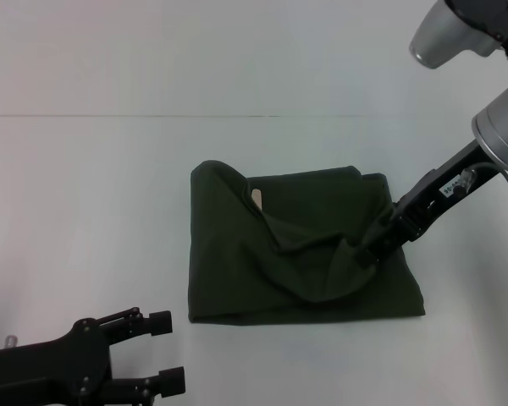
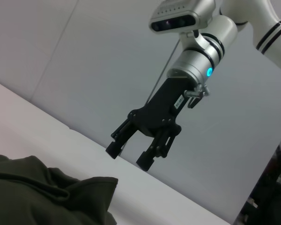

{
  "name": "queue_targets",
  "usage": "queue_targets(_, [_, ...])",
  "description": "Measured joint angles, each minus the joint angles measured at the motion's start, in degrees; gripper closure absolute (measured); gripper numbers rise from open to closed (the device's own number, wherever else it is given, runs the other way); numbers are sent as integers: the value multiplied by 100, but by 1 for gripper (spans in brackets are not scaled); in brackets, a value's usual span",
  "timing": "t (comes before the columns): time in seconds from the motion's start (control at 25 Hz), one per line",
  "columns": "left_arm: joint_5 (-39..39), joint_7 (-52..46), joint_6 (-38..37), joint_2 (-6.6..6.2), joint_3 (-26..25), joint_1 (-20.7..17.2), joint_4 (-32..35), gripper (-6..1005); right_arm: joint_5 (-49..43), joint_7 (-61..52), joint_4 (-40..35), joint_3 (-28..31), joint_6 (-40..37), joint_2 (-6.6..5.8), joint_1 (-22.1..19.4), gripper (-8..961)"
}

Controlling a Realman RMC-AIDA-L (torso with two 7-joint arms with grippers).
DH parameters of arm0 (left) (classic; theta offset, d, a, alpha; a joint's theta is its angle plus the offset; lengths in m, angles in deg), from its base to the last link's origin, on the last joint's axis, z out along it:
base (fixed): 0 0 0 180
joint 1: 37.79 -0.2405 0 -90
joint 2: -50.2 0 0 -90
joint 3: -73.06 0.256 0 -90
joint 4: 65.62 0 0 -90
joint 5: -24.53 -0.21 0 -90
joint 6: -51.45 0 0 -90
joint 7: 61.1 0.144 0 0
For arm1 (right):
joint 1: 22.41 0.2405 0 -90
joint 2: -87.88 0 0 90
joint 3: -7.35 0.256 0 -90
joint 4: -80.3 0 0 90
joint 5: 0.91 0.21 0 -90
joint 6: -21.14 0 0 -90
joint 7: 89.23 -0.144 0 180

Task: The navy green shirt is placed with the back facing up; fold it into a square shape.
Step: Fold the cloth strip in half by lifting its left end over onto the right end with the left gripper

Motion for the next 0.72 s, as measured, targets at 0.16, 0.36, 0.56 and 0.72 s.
queue_targets(0.16, [-1, 9, -16, 21, 3, -36, -21, 59, -29, 77, 21, -169, -15, 10, -4, 59])
queue_targets(0.36, [-1, 107, 32, 61, 18, -66, -104, 60, 6, 296, 224, -305, 132, 15, -59, 58])
queue_targets(0.56, [17, 113, 22, 68, -6, -68, -107, 60, 47, 440, 482, -380, 377, 38, -57, 58])
queue_targets(0.72, [22, 91, -1, 84, -6, -47, -108, 60, 251, 462, 503, -468, 425, 48, -52, 59])
